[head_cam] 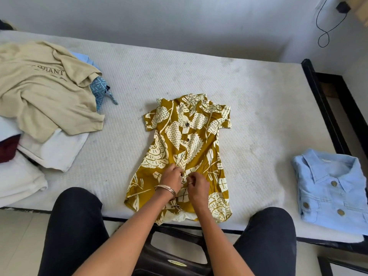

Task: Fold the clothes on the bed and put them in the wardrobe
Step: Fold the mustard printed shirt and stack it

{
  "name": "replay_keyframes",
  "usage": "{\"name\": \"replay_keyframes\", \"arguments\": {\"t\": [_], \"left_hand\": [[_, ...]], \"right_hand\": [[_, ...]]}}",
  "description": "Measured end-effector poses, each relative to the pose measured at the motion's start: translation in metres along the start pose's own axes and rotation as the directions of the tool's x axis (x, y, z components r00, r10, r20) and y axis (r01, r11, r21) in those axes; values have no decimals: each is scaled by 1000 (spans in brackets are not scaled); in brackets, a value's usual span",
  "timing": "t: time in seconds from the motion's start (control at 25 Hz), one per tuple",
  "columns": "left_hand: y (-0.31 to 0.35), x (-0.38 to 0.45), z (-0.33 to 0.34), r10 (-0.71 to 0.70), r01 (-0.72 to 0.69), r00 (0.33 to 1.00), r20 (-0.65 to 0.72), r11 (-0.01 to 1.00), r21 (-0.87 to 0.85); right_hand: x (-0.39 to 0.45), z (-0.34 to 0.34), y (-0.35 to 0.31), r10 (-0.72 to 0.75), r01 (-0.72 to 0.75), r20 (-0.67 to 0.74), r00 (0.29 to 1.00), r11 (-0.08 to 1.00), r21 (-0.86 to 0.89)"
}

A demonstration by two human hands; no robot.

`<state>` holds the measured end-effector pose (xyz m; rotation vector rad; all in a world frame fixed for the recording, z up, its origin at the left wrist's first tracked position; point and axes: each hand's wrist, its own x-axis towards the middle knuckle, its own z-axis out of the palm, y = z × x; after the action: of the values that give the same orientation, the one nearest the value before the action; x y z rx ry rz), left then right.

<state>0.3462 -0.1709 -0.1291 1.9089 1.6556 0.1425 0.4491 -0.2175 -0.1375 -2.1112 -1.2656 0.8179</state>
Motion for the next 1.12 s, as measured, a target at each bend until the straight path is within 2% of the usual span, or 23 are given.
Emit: {"name": "replay_keyframes", "arguments": {"t": [0.04, 0.12, 0.2, 0.24, 0.36, 0.48, 0.64, 0.72, 0.88, 1.0, 1.12], "left_hand": [[4, 7, 4, -12, 11, 999, 31, 999, 31], [6, 16, 12, -163, 161, 986, 41, 986, 51], [4, 22, 17, -312, 308, 949, 47, 947, 88], [1, 24, 19, -339, 333, 940, 36, 935, 122], [-4, 28, 20, -317, 317, 948, -28, 931, 184], [-3, 29, 18, -296, 298, 954, -37, 938, 175], [-5, 31, 6, -429, 428, 903, 8, 904, 8], [-8, 28, 2, -441, 442, 896, 47, 884, -151], [-9, 10, -2, -441, 408, 897, 10, 820, -402], [-3, 3, -3, -383, 338, 923, -35, 850, -404], [8, 0, -3, -332, 280, 941, -64, 872, -401]], "right_hand": [[7, 1, -1, -50, 50, 8, 999, 998, -24], [19, 3, -1, -109, 117, 116, 987, 991, -65], [29, 10, 2, -98, 127, 216, 971, 984, -126], [33, 14, 3, -78, 112, 222, 972, 983, -144], [35, 26, 1, -2, 23, 167, 986, 992, -124], [38, 27, -2, 16, 6, 156, 988, 991, -136], [36, 30, -3, 35, -16, 121, 992, 987, -159], [30, 30, -4, 82, -77, 76, 994, 995, -67], [19, 21, -11, 244, -250, 60, 968, 956, 150], [15, 11, -13, 261, -261, 29, 965, 941, 213], [15, 4, -18, 237, -229, -35, 971, 961, 155]]}}
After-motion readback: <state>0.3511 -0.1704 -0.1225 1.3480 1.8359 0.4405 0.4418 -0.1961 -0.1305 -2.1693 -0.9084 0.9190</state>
